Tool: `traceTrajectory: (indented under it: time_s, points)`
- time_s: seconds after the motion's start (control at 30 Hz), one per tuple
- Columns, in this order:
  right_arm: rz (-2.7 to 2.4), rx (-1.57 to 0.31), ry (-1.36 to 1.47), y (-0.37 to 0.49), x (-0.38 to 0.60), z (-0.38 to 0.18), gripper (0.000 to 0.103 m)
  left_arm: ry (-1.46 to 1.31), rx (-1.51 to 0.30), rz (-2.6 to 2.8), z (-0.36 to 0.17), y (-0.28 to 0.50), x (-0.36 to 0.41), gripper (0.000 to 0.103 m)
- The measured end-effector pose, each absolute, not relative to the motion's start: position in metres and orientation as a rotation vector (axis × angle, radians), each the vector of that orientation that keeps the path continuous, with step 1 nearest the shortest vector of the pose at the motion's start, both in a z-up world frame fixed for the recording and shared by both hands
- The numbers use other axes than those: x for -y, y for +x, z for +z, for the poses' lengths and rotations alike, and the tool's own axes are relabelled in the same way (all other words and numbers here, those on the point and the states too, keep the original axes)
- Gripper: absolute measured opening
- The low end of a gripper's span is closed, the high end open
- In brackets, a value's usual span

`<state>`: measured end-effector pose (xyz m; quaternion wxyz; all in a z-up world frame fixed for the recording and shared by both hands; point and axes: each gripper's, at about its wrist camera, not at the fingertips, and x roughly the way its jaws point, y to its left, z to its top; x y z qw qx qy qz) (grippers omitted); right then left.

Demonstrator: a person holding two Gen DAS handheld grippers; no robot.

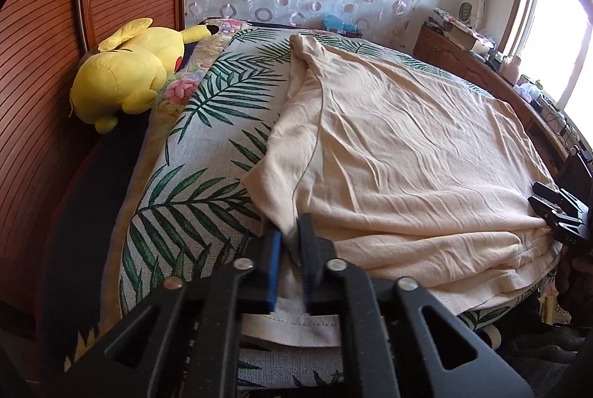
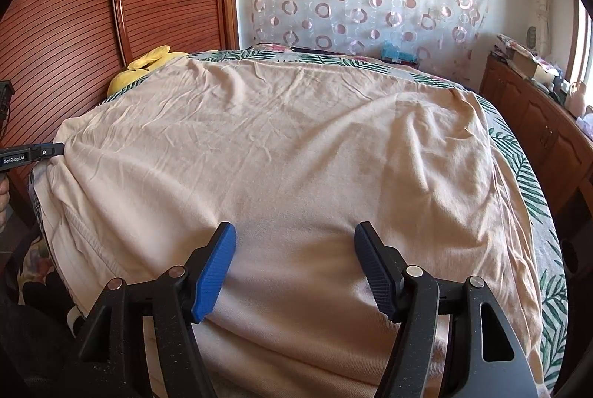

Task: Fold small clothes
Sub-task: 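Grasp the shirt hem with the left tool and lift it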

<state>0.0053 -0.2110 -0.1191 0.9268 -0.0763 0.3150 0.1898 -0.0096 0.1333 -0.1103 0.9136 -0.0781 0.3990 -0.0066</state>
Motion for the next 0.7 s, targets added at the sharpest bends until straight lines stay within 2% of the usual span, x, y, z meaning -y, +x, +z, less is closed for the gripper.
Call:
traceTrajectory:
  time_s: [0.43,0.7]
  points:
    - [0.392,-0.647,-0.154,0.005,0.212,-0.118,0.069,-0.188,-0.725,-0.089,-0.08,-0.015,-0.123,0.004]
    - [0.425,-0.686,-0.083,0.002,0.233,-0.106,0.068,-0.099,-0.614,-0.261,-0.031,0.015,-0.062,0.004]
